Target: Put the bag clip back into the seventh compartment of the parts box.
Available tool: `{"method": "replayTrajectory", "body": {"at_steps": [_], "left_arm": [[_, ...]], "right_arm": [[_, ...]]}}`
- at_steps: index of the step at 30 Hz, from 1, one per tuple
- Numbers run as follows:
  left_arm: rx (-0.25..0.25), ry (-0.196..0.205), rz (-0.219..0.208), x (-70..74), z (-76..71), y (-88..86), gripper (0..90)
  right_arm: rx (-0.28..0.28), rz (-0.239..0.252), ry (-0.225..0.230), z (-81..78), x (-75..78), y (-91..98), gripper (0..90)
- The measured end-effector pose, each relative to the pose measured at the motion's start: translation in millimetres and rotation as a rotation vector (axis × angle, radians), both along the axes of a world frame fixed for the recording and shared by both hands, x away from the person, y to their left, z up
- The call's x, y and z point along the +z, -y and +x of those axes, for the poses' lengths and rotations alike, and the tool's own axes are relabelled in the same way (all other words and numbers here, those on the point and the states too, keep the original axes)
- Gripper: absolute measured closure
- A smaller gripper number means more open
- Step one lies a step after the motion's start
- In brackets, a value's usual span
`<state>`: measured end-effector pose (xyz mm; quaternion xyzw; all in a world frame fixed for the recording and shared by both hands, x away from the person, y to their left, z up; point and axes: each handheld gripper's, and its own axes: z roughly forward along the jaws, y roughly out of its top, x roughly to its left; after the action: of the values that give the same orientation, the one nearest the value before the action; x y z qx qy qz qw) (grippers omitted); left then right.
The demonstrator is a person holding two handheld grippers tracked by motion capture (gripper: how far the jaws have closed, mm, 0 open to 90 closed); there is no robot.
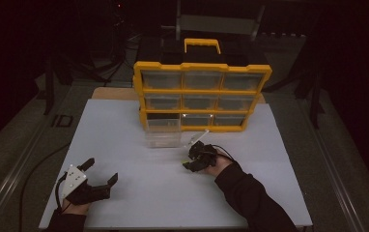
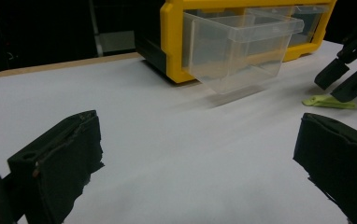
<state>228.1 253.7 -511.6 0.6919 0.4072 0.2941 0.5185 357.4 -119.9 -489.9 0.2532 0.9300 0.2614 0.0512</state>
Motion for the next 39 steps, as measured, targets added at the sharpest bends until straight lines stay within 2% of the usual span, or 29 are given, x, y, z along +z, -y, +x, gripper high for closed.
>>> {"method": "replayTrajectory", "body": {"at_steps": [3, 6, 9, 11, 21, 27, 31, 36, 39], "left_arm": [[0.000, -0.001, 0.000, -0.1, 0.1, 0.1, 1.0], [0.001, -0.001, 0.001, -0.1, 0.1, -0.1, 1.0], [0.002, -0.001, 0.002, -0.2, 0.0, -0.2, 1.0], [0.001, -0.001, 0.004, -0.3, 0.1, 0.0, 1.0], [-0.007, -0.005, 0.013, -1.3, 0.6, 1.7, 1.0], [-0.008, -0.004, 0.012, -1.1, 0.2, 2.3, 1.0], [-0.007, -0.003, 0.012, -1.0, 0.2, 2.1, 1.0], [-0.006, 0.000, 0.011, -0.5, -0.4, 1.1, 1.0], [-0.003, -0.001, 0.004, -0.7, 0.3, 0.3, 1.0]], "right_arm": [[-0.008, -0.031, -0.007, 0.5, -1.7, -3.2, 61.3], [-0.019, -0.049, -0.018, 1.3, -2.6, -5.2, 61.6], [-0.030, -0.092, -0.027, 2.8, -5.4, -8.0, 65.5], [-0.026, -0.109, -0.019, 2.8, -6.6, -9.2, 66.8], [-0.005, -0.148, -0.020, 2.8, -6.8, -15.5, 74.1], [-0.004, -0.197, -0.025, 2.2, -5.8, -22.7, 78.2], [-0.019, -0.207, -0.012, -0.6, -5.6, -24.4, 78.6], [-0.010, -0.196, -0.034, 0.8, -1.3, -21.8, 78.8], [0.002, -0.184, -0.025, -0.7, 6.7, -17.6, 78.8]]}}
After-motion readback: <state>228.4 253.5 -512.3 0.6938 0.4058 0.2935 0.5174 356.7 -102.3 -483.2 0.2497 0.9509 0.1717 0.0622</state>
